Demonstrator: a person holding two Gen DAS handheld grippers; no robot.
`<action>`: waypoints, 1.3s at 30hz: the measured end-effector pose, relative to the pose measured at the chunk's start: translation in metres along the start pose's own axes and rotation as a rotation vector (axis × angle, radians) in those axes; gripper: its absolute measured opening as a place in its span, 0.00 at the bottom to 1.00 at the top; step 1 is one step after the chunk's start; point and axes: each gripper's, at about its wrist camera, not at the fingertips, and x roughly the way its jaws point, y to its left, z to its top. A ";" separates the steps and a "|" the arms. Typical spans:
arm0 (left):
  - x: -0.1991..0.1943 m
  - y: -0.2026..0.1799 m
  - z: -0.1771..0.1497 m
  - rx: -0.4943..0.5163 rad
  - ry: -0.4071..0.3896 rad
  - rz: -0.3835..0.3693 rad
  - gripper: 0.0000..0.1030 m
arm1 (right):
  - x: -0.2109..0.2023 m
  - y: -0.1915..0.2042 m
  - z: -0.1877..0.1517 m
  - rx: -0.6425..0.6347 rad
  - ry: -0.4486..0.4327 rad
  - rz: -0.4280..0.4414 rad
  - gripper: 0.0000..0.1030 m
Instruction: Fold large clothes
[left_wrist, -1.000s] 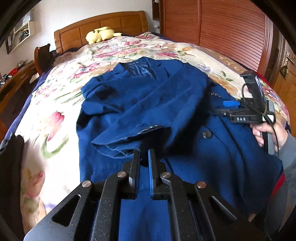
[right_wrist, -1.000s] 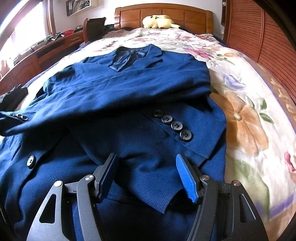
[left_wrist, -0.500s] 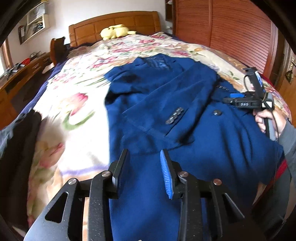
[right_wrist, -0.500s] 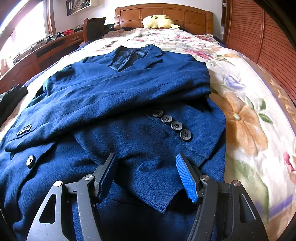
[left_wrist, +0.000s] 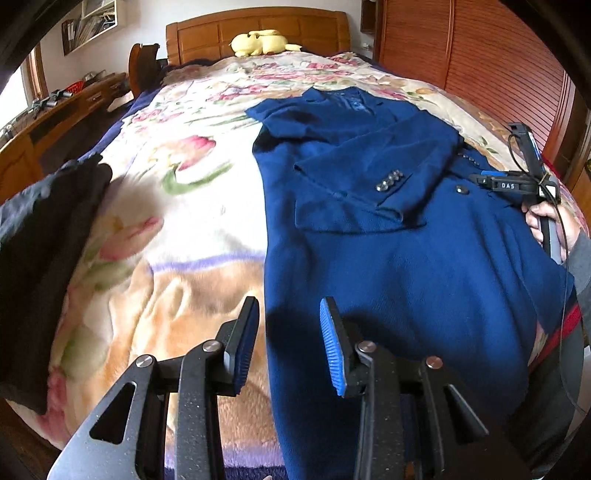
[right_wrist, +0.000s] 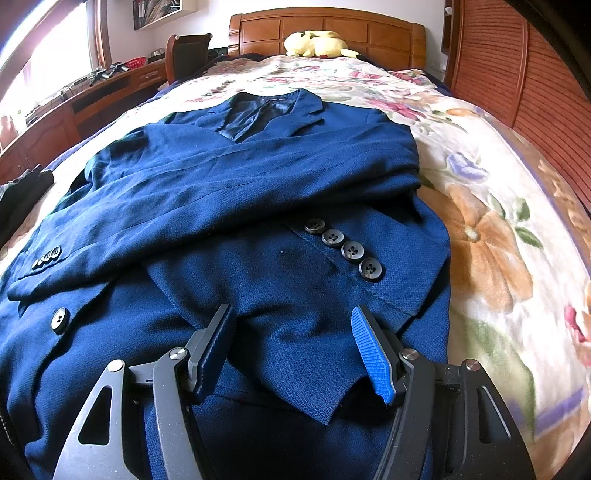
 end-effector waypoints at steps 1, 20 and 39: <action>0.002 0.001 -0.001 -0.002 0.005 0.001 0.34 | 0.000 0.000 0.000 -0.001 0.000 -0.001 0.65; 0.006 0.012 -0.013 -0.013 0.008 -0.025 0.34 | -0.072 -0.016 -0.034 -0.057 0.049 0.015 0.65; -0.028 0.011 -0.035 0.024 0.028 -0.024 0.34 | -0.160 -0.017 -0.125 -0.060 0.111 -0.031 0.65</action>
